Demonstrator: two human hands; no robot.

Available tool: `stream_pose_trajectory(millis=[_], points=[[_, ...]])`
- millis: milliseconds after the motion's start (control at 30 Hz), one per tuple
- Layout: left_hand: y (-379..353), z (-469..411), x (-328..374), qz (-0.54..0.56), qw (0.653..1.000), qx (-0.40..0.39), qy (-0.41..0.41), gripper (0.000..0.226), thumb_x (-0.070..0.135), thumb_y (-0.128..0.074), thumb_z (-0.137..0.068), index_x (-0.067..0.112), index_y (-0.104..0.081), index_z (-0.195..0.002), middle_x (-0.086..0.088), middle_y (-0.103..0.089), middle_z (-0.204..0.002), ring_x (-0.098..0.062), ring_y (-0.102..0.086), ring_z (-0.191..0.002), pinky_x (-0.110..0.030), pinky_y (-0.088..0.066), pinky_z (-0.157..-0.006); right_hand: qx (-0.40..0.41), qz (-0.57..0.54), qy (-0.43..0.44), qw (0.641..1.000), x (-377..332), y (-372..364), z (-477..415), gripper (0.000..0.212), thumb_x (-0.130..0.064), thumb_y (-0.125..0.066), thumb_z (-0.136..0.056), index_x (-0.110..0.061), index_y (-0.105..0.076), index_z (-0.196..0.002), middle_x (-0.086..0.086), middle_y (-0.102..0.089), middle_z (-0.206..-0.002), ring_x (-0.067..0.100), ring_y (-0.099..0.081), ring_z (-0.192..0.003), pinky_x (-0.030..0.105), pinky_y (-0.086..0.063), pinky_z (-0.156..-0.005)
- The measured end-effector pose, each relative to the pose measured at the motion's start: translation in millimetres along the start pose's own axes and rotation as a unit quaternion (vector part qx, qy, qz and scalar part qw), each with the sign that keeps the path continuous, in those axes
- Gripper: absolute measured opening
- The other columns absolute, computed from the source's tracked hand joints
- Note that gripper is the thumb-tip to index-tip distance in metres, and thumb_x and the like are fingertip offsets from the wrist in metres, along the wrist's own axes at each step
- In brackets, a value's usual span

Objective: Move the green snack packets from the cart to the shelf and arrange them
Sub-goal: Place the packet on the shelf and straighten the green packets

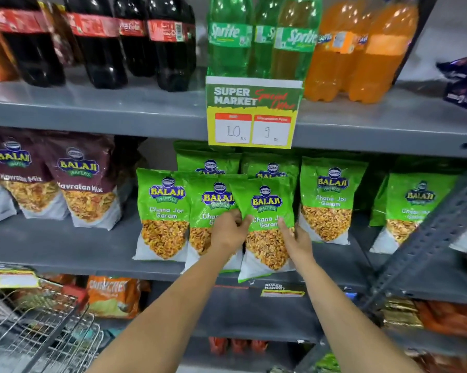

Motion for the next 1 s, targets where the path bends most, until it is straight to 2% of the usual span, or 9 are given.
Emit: stream_pose_trajectory(millis=[167,433,533,633,700,767,833,900,1000], points=[[-23,-7,30,-0.003,0.999,0.005,-0.041,0.045,0.036,-0.057,-0.091,0.02,-0.031,-0.058,-0.001,-0.039,-0.052,-0.021,-0.038,-0.052,-0.031,-0.035,-0.057,0.037,-0.043,0.066,0.996,-1,33,0,0.026,-0.04,-0.059,-0.087,-0.019,-0.068,-0.1,-0.009,-0.068,-0.091,0.005,-0.062,-0.088,0.027,-0.044,-0.084],[-81,-19,102,-0.011,0.993,-0.054,-0.102,0.042,0.038,-0.056,-0.092,0.02,-0.034,-0.06,0.001,-0.043,-0.056,-0.025,-0.047,-0.062,-0.032,-0.034,-0.057,0.156,-0.037,0.09,0.983,-1,121,-18,0.023,-0.034,-0.062,-0.087,-0.013,-0.068,-0.096,0.005,-0.071,-0.093,0.013,-0.064,-0.085,0.027,-0.048,-0.074],[-109,-17,99,-0.019,0.991,-0.093,-0.097,0.036,0.049,-0.055,-0.088,0.014,-0.049,-0.079,-0.007,-0.06,-0.074,-0.029,-0.06,-0.074,-0.036,-0.049,-0.064,0.173,0.043,0.058,0.982,11,140,-23,0.025,-0.04,-0.06,-0.086,-0.017,-0.058,-0.078,-0.001,-0.06,-0.072,0.019,-0.057,-0.075,0.028,-0.041,-0.062],[-123,-5,80,-0.007,0.991,-0.109,-0.072,0.087,0.083,-0.054,-0.057,0.018,-0.055,-0.115,-0.005,-0.064,-0.115,-0.026,-0.061,-0.105,-0.043,-0.053,-0.088,0.227,0.035,0.079,0.97,-10,162,-26,0.031,-0.033,-0.062,-0.087,-0.01,-0.055,-0.106,0.011,-0.062,-0.103,0.026,-0.06,-0.09,0.027,-0.043,-0.075],[-130,3,70,-0.015,0.992,-0.119,-0.051,0.108,0.086,-0.06,-0.044,0.019,-0.047,-0.128,-0.007,-0.057,-0.127,-0.026,-0.056,-0.115,-0.045,-0.051,-0.092,0.261,0.083,0.147,0.95,-49,176,-32,0.041,-0.032,-0.062,-0.086,-0.006,-0.052,-0.116,0.015,-0.059,-0.116,0.029,-0.059,-0.1,0.029,-0.043,-0.08],[-141,9,59,-0.039,0.988,-0.146,-0.037,0.111,0.075,-0.072,-0.047,0.016,-0.04,-0.135,-0.009,-0.053,-0.133,-0.027,-0.054,-0.12,-0.045,-0.051,-0.094,0.238,0.185,0.228,0.926,-95,173,-42,0.041,-0.037,-0.06,-0.087,-0.007,-0.055,-0.114,0.017,-0.06,-0.115,0.031,-0.057,-0.104,0.033,-0.045,-0.085],[-152,16,51,-0.066,0.984,-0.165,-0.031,0.108,0.064,-0.079,-0.051,0.016,-0.035,-0.137,-0.006,-0.053,-0.137,-0.027,-0.053,-0.122,-0.045,-0.05,-0.097,0.157,0.319,0.265,0.896,-133,151,-57,0.045,-0.044,-0.056,-0.088,-0.011,-0.056,-0.117,0.017,-0.062,-0.116,0.032,-0.057,-0.107,0.037,-0.046,-0.09],[-156,19,46,-0.078,0.984,-0.159,-0.023,0.101,0.058,-0.082,-0.053,0.018,-0.037,-0.135,-0.002,-0.054,-0.135,-0.024,-0.055,-0.12,-0.043,-0.051,-0.095,0.028,0.439,0.227,0.869,-152,121,-74,0.048,-0.049,-0.049,-0.09,-0.019,-0.05,-0.128,0.013,-0.06,-0.125,0.031,-0.058,-0.111,0.036,-0.047,-0.093],[-157,17,46,-0.081,0.985,-0.151,-0.02,0.095,0.052,-0.085,-0.053,0.019,-0.042,-0.13,-0.001,-0.058,-0.13,-0.023,-0.058,-0.116,-0.043,-0.052,-0.092,-0.131,0.456,0.168,0.864,-158,90,-84,0.039,-0.043,-0.049,-0.092,-0.021,-0.051,-0.124,0.008,-0.058,-0.127,0.029,-0.057,-0.114,0.032,-0.045,-0.091]])
Point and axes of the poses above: each hand's wrist, its own z-axis away from the middle knuckle, its own y-axis out of the back of the hand, x = y × z, the point moved 7 cm from there along -z, towards the middle knuckle
